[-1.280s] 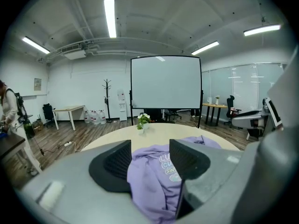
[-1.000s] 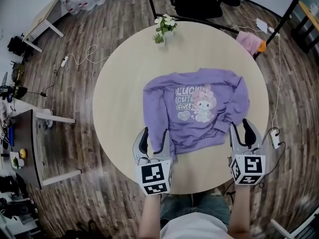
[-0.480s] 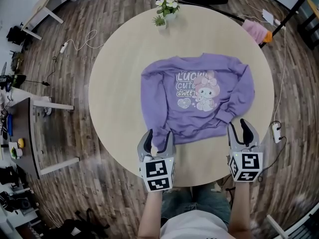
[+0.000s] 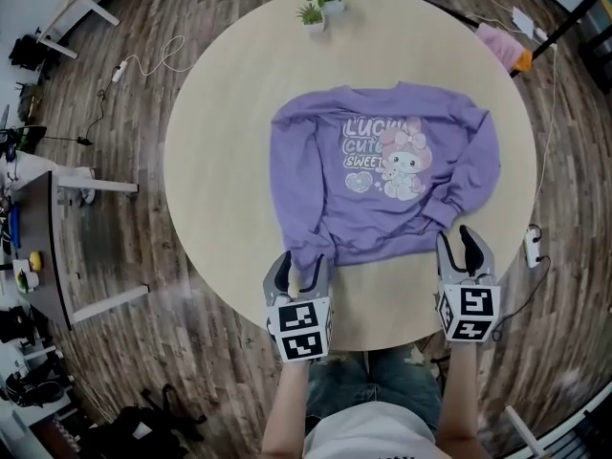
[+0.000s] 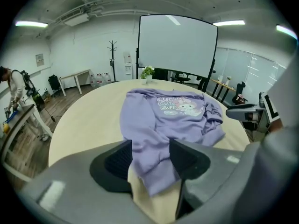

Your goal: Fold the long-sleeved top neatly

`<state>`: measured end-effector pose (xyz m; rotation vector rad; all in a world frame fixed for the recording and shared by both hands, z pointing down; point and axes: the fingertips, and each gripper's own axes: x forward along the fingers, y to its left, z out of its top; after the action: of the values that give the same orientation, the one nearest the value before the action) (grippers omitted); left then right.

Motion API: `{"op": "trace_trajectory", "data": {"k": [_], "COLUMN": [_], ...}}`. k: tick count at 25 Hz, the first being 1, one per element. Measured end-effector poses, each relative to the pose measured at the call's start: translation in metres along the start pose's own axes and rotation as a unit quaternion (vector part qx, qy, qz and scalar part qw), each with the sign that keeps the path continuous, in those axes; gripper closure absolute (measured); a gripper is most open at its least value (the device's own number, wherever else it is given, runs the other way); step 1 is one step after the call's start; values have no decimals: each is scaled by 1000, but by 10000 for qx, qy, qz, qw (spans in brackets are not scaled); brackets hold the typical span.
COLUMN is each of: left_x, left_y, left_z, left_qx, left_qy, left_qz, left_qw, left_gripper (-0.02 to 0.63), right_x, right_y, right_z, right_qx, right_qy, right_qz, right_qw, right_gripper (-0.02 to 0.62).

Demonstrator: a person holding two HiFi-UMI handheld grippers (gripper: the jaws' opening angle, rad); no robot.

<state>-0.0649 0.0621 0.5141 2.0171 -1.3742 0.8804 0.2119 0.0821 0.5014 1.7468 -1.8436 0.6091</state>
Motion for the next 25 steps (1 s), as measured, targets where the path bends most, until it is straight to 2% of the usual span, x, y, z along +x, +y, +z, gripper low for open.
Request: {"op": "trace_trajectory", "data": {"k": [10, 19, 25], "left_x": [7, 14, 21], "left_y": [16, 14, 5], "left_z": [-32, -55, -59], "left_qx": [-279, -558, -495], "left_qy": [343, 705, 886], "left_qz": [8, -291, -562], "left_qw": [9990, 9955, 9932], "left_gripper": [365, 369, 457], "right_x": [13, 20, 23], "right_y": [5, 10, 10], "right_z": [-32, -47, -49], "right_qx": [-50, -85, -94], "right_qy": [388, 608, 654], "right_qz": [21, 29, 26], "right_qw": [9992, 9981, 9978], "right_gripper": [405, 410, 410]}}
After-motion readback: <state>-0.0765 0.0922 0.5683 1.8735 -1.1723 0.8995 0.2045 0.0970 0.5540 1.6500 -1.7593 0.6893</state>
